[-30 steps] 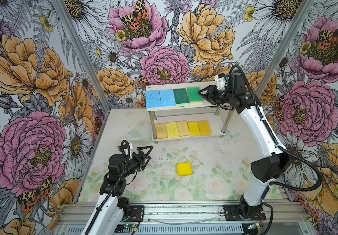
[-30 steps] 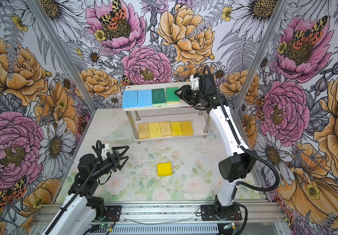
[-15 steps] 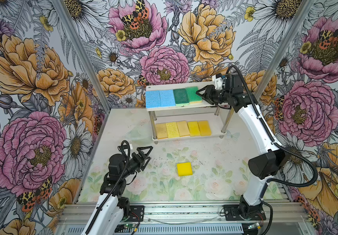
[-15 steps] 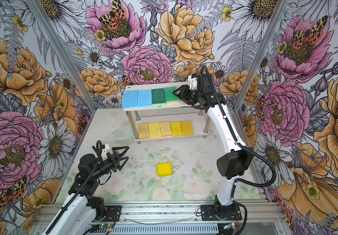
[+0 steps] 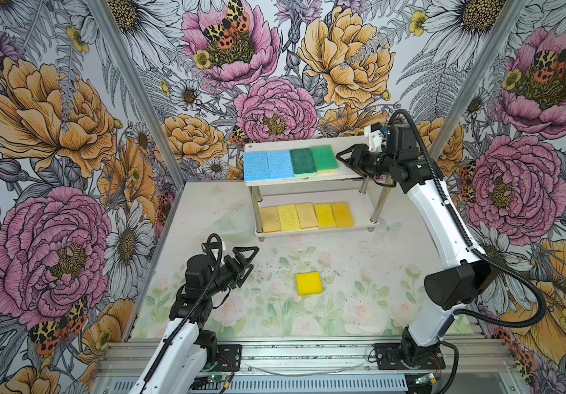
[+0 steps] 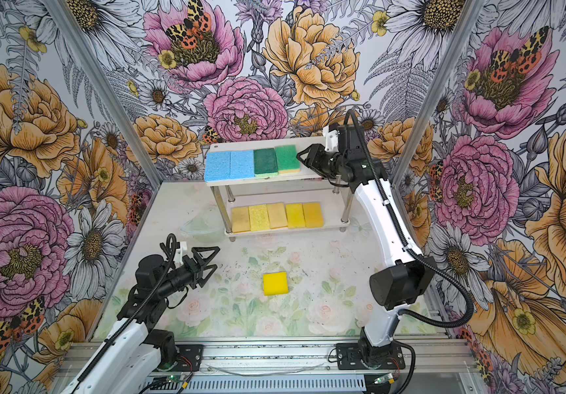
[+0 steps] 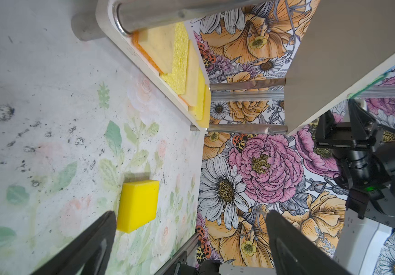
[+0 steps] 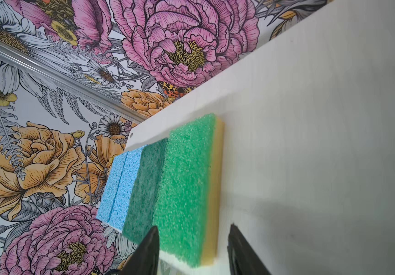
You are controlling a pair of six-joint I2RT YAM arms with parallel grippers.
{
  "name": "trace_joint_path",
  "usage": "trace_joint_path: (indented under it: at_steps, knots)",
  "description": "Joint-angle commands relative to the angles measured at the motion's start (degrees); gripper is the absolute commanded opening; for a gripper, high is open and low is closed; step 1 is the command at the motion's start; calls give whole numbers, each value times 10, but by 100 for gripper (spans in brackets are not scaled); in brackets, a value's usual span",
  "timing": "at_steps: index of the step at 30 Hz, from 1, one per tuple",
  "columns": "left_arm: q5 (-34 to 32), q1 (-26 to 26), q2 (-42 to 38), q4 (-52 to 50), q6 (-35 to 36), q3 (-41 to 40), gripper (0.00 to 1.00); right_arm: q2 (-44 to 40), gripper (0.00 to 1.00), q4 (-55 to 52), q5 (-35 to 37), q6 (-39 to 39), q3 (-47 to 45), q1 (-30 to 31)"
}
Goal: Arrange cleaning sponges on a shelf
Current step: Move the cleaning sponge to the shelf, then pick up the cleaning sponge from the bottom-center of the table.
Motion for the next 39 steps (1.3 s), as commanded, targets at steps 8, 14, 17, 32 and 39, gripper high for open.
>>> trace_joint_path:
  at_steps: [8,14,17,32,39]
  knots:
    - [-88,-200,231,-139,228,161,99,-276,49,6,6,-36,-295,-13]
    - [-126,-267,406,-229,391,300,99,-405,50,18,-20,-7,-534,-8]
    - [-152,-289,478,-259,453,366,99,-445,50,22,-27,5,-603,1]
    - [-127,-302,640,-331,575,489,84,-469,51,22,-29,11,-637,2]
    - [-92,-315,674,-336,553,480,69,-466,51,23,-17,10,-628,3]
